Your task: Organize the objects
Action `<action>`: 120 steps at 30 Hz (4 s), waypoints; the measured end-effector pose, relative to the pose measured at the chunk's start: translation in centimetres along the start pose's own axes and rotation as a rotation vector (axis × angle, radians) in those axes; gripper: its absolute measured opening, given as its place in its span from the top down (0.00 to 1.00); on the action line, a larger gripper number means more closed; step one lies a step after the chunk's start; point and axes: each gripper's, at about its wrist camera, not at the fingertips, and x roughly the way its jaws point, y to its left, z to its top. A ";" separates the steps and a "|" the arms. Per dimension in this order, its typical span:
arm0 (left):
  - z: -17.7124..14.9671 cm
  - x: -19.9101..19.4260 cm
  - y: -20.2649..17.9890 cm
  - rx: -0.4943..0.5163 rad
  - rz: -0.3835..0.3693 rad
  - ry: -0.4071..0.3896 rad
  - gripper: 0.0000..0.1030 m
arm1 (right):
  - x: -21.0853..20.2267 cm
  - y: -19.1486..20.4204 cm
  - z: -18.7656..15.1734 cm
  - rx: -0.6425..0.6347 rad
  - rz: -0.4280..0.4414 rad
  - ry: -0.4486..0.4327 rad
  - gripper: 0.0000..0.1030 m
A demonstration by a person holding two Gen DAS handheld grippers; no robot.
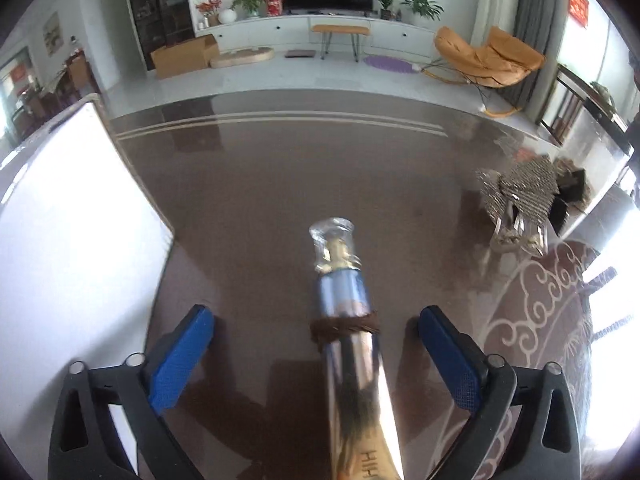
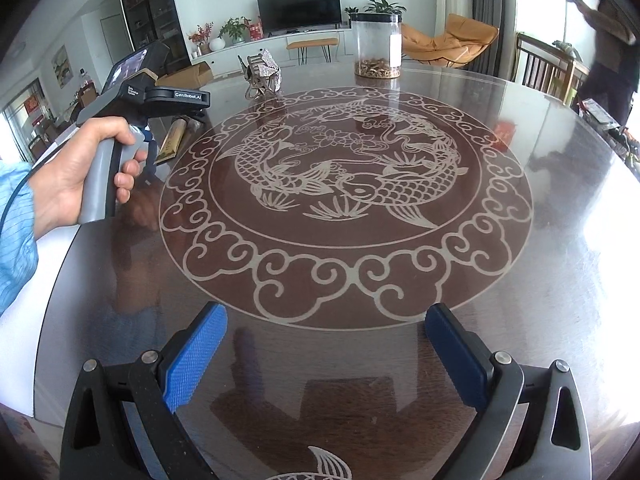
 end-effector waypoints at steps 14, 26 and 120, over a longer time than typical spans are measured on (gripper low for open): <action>-9.4 -7.1 -0.9 0.035 0.016 -0.073 0.71 | 0.1 0.1 0.1 -0.004 -0.002 0.003 0.03; -16.5 -11.9 0.1 0.083 -0.020 -0.042 0.09 | 0.2 0.2 0.0 -0.008 -0.002 0.004 0.03; -16.3 -11.3 0.7 0.088 -0.061 -0.033 0.00 | 7.0 1.3 8.3 -0.168 0.016 0.103 0.00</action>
